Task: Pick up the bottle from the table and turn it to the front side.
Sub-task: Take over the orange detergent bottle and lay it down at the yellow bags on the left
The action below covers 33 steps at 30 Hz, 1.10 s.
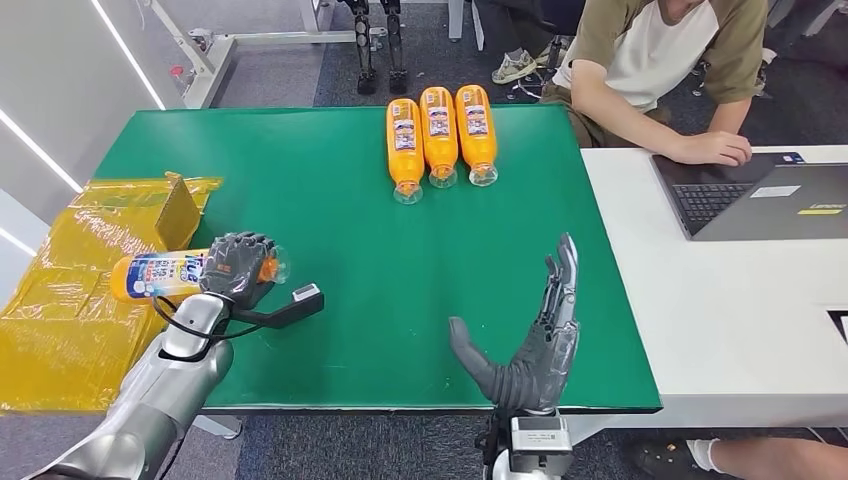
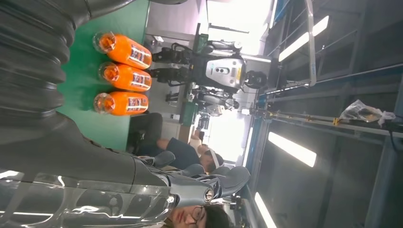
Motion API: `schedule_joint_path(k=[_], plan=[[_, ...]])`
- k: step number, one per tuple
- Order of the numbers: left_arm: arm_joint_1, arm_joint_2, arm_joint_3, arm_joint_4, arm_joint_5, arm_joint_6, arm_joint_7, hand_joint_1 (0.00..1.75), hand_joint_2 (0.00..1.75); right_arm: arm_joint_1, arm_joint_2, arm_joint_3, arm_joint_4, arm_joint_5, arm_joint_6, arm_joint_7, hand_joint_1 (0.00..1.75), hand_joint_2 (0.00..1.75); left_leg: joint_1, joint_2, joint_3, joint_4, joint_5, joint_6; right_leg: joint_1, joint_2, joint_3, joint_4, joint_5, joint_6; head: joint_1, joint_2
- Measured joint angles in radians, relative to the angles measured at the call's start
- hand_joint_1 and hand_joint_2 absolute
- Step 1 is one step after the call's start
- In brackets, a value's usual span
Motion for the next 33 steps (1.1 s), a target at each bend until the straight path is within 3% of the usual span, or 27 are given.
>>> schedule_joint_path(k=[5,11,12,15,16,19,25,33], plan=[[0.013,0.01,-0.018,0.047,0.0,-0.065,0.025,1.75,1.75,-0.019,0.0,0.017,0.012,-0.005,0.0,0.0,0.0,1.75,0.0,0.0,0.0,0.0,0.0,0.0,0.0,0.0,0.0,0.0,0.0,0.0,0.0,0.0],[0.042,0.009,-0.025,0.065,-0.003,-0.068,0.025,1.72,1.75,-0.03,0.0,0.026,0.027,-0.011,0.0,0.0,0.0,1.75,0.0,0.0,0.0,0.0,0.0,0.0,0.0,-0.001,0.0,0.0,0.0,0.0,0.0,0.0],[0.044,0.009,-0.026,0.066,-0.002,-0.066,0.025,1.45,1.75,-0.032,0.0,0.028,0.03,-0.013,0.0,0.0,0.0,1.75,0.0,0.0,0.0,0.0,0.0,0.0,0.0,-0.001,0.0,0.0,0.0,0.0,0.0,0.0],[0.046,0.005,-0.028,0.068,0.011,-0.066,0.03,0.22,1.75,-0.038,0.0,0.035,0.039,-0.02,0.0,0.0,0.0,1.75,0.0,-0.001,0.0,0.0,0.0,0.0,0.0,-0.002,0.0,0.0,0.0,0.0,0.0,0.0],[0.046,0.003,-0.027,0.069,0.026,-0.076,0.032,0.05,1.75,-0.04,0.0,0.037,0.043,-0.022,0.0,0.0,0.0,1.75,0.0,-0.001,0.0,0.0,0.0,0.0,0.0,-0.002,0.0,0.0,0.0,0.0,0.0,0.0],[0.038,-0.01,-0.001,0.069,0.125,-0.158,0.008,0.0,1.75,-0.045,0.0,0.044,0.053,-0.024,0.0,0.001,0.0,1.75,0.0,-0.002,0.0,0.0,0.0,0.0,0.0,-0.003,0.001,0.0,0.0,0.0,0.0,0.0],[0.001,-0.039,0.127,0.069,0.311,-0.399,-0.13,0.0,1.75,-0.063,0.0,0.06,0.08,-0.042,0.001,0.011,0.0,1.75,0.0,-0.003,0.004,0.0,0.0,0.0,0.0,-0.005,0.005,0.0,0.0,0.0,0.0,0.0],[-0.024,-0.051,0.271,0.069,0.462,-0.641,-0.285,0.0,1.75,-0.083,0.0,0.072,0.113,-0.058,0.004,0.019,0.0,1.75,0.0,-0.005,0.007,-0.001,0.0,0.0,0.0,-0.006,0.009,0.0,-0.001,0.001,0.0,0.0]])
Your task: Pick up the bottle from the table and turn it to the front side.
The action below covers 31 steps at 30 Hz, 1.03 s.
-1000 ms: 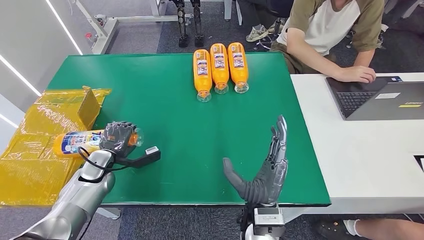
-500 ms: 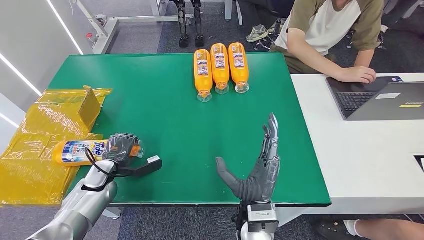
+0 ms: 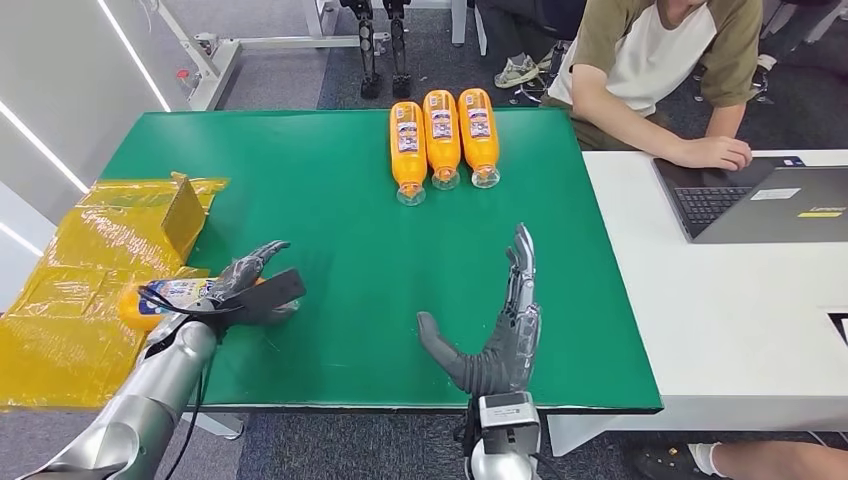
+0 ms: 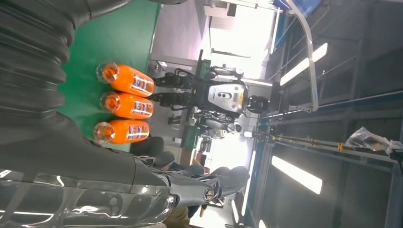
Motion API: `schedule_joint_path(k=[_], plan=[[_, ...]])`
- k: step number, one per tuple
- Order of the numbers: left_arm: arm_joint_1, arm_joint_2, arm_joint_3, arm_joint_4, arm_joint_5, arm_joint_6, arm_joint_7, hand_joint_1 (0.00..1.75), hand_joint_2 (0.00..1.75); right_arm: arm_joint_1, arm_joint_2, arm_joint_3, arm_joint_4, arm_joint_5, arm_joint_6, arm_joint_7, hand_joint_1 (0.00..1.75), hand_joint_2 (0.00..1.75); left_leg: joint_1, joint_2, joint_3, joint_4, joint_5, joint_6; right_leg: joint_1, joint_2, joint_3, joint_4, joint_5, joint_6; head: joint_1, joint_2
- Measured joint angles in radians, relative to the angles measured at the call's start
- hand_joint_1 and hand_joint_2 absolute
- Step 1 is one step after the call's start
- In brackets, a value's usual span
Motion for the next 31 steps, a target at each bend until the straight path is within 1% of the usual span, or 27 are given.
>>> schedule_joint_path(k=[4,7,13,14,16,17,19,21,23,25,27,30,31], plan=[[-0.001,0.01,0.06,0.0,0.073,-0.106,-0.083,0.0,1.75,-0.003,0.0,0.001,0.01,-0.006,0.002,0.002,0.0,1.75,0.0,0.0,0.001,0.0,0.0,0.0,0.0,0.0,0.001,0.0,0.0,0.0,0.0,0.0],[0.003,0.022,0.095,0.0,0.114,-0.153,-0.157,0.0,1.75,-0.003,0.0,0.001,0.015,-0.006,0.002,0.001,0.0,1.75,0.0,0.0,0.001,0.0,0.0,0.0,0.0,0.0,0.001,0.0,0.0,0.0,0.0,0.0],[0.01,0.048,0.129,-0.024,0.206,-0.211,-0.299,0.0,1.75,-0.002,0.0,0.001,0.016,-0.006,0.001,0.001,0.0,1.75,0.001,0.001,0.0,0.0,0.002,-0.002,0.0,0.001,-0.002,0.0,0.001,-0.001,0.0,0.0],[0.012,0.052,0.131,-0.042,0.248,-0.213,-0.314,0.0,1.75,-0.002,0.0,0.001,0.016,-0.006,0.0,0.001,0.0,1.75,0.001,0.001,-0.001,0.0,0.002,-0.003,0.0,0.001,-0.003,0.001,0.001,-0.001,0.0,0.0],[0.015,0.058,0.127,-0.102,0.381,-0.197,-0.332,0.0,1.75,0.001,-0.001,0.0,0.016,-0.005,0.0,0.001,0.0,1.75,0.001,0.001,-0.003,0.0,0.002,-0.003,0.0,0.002,-0.005,0.001,0.001,-0.001,0.0,0.0],[0.019,0.061,0.118,-0.141,0.461,-0.176,-0.335,0.0,1.75,0.002,-0.001,0.0,0.016,-0.004,0.001,0.001,0.0,1.75,0.001,0.001,-0.004,0.0,0.002,-0.003,0.0,0.002,-0.005,0.001,0.001,-0.001,0.0,0.0],[0.035,0.065,0.087,-0.248,0.653,-0.098,-0.338,0.0,1.75,0.007,-0.002,0.0,0.015,-0.002,0.002,-0.001,0.0,1.75,0.001,0.001,-0.004,0.0,0.002,-0.003,0.0,0.002,-0.006,0.001,0.001,-0.001,0.0,0.0],[0.06,0.06,0.046,-0.386,0.845,0.016,-0.339,0.0,1.75,0.014,-0.004,-0.001,0.015,0.004,0.003,-0.002,0.0,1.75,0.001,0.0,-0.005,0.001,0.002,-0.003,0.0,0.001,-0.007,0.0,0.001,-0.001,0.0,0.0],[0.076,0.04,0.006,-0.511,0.958,0.131,-0.339,0.0,1.75,0.021,-0.005,-0.003,0.015,0.013,0.004,-0.005,0.0,1.75,0.0,-0.002,-0.006,0.001,0.002,-0.003,0.0,0.0,-0.007,0.0,0.0,-0.001,0.0,0.0],[0.089,0.008,-0.029,-0.608,0.994,0.233,-0.339,0.0,1.75,0.024,-0.006,-0.004,0.013,0.024,0.004,-0.005,0.0,1.75,0.0,-0.003,-0.007,0.001,0.002,-0.003,0.0,-0.001,-0.007,-0.001,0.0,0.0,0.0,0.0],[0.106,-0.033,-0.059,-0.686,1.005,0.335,-0.339,0.0,1.75,0.029,-0.006,-0.006,0.01,0.038,0.004,0.001,0.0,1.75,0.0,-0.003,-0.007,0.001,0.001,-0.002,0.0,-0.001,-0.006,-0.001,0.0,0.0,0.0,0.0],[0.133,-0.104,-0.099,-0.759,1.011,0.486,-0.339,0.0,1.75,0.035,-0.006,-0.01,0.003,0.055,0.004,0.013,0.0,1.75,0.0,-0.003,-0.007,0.001,0.001,-0.001,0.0,-0.001,-0.006,-0.002,0.001,0.001,0.0,0.0],[0.138,-0.117,-0.106,-0.768,1.011,0.509,-0.339,0.0,1.75,0.035,-0.006,-0.01,0.002,0.057,0.004,0.014,0.0,1.75,0.0,-0.002,-0.007,0.001,0.001,-0.001,0.0,-0.001,-0.006,-0.002,0.001,0.001,0.0,0.0]])
